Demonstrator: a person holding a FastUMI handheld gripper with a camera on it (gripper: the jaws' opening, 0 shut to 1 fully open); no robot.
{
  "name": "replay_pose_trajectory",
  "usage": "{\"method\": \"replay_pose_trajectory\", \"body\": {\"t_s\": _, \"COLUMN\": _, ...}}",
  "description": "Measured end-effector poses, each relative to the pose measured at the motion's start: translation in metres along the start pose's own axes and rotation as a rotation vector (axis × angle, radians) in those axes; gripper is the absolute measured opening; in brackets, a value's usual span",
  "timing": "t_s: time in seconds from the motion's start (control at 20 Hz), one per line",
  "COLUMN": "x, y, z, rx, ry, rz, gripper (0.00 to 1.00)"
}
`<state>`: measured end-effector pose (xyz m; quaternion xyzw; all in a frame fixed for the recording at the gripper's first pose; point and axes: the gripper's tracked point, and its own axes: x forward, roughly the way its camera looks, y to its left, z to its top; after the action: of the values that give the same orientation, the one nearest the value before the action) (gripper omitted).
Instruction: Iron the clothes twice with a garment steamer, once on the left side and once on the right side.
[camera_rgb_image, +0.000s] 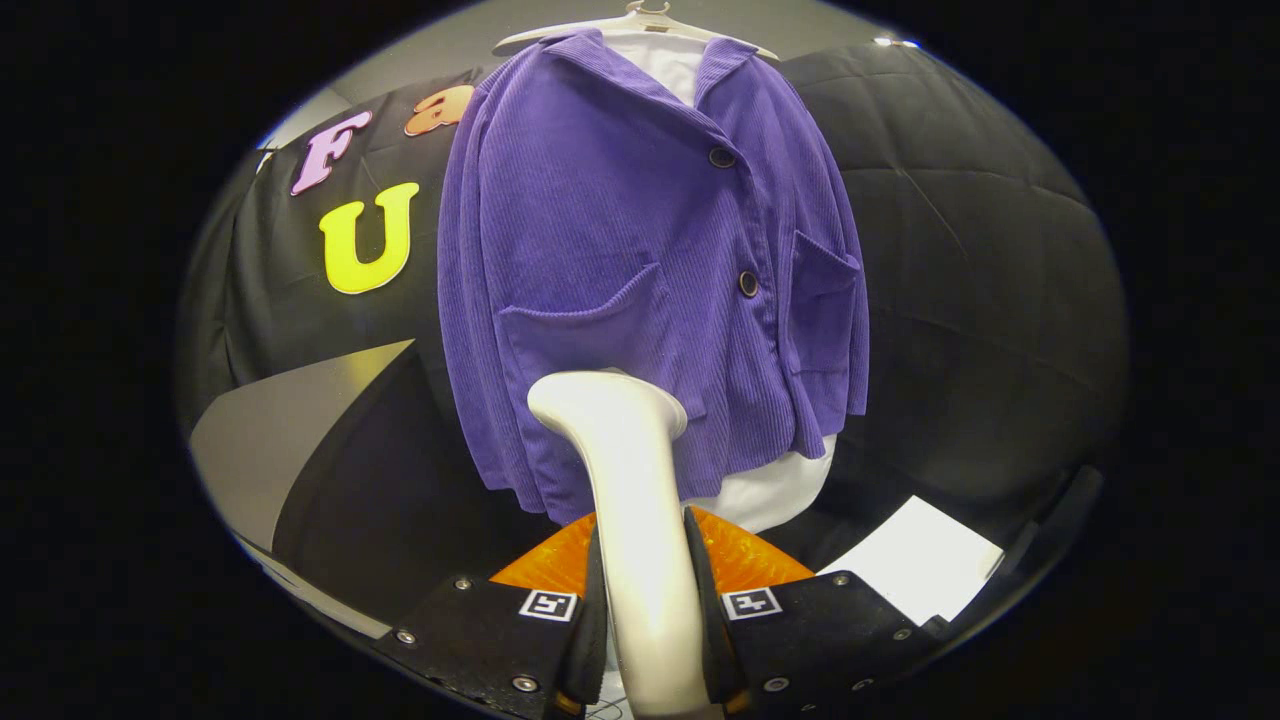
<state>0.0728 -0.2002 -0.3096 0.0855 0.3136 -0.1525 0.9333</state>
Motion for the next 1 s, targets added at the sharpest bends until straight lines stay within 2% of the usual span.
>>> {"method": "replay_pose_trajectory", "body": {"t_s": 0.55, "x": 0.000, "y": 0.004, "z": -0.001, "rx": -0.002, "ry": -0.002, "rz": -0.089, "gripper": 0.38}}
{"method": "replay_pose_trajectory", "body": {"t_s": 0.8, "x": -0.005, "y": -0.004, "z": 0.000, "rx": 0.002, "ry": 0.015, "rz": -0.103, "gripper": 0.38}}
{"method": "replay_pose_trajectory", "body": {"t_s": 1.0, "x": -0.021, "y": -0.018, "z": 0.020, "rx": 0.024, "ry": -0.004, "rz": -0.080, "gripper": 0.38}}
